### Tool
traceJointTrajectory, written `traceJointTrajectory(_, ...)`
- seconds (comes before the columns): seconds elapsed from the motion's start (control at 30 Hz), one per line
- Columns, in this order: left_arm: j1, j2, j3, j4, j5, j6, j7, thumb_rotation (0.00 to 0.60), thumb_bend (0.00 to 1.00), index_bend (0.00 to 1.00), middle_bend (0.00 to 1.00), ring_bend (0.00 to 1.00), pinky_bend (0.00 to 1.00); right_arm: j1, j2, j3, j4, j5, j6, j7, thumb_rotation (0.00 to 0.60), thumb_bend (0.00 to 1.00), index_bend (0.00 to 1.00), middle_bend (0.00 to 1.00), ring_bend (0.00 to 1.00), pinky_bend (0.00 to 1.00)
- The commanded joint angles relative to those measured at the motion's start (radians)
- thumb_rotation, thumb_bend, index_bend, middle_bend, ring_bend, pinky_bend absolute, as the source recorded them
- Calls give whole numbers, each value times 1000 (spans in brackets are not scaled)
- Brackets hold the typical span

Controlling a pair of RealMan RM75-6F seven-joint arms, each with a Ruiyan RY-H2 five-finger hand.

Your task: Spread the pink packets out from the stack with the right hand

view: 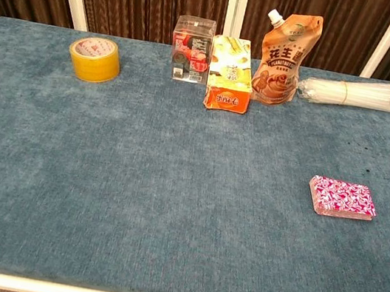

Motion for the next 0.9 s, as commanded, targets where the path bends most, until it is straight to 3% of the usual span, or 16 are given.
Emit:
traceJointTrajectory(0.03,-1,-1,0,0,0,-1,1,600,0,117,90,0,97,-1,2,1,0,-1,5,4,600,131,0,0,0,0)
traceJointTrajectory(0.9,9,-12,-7,24,-1,27,-18,600,0,117,90,0,97,4,19,1,-17,-13,5,14,600,134,0,0,0,0)
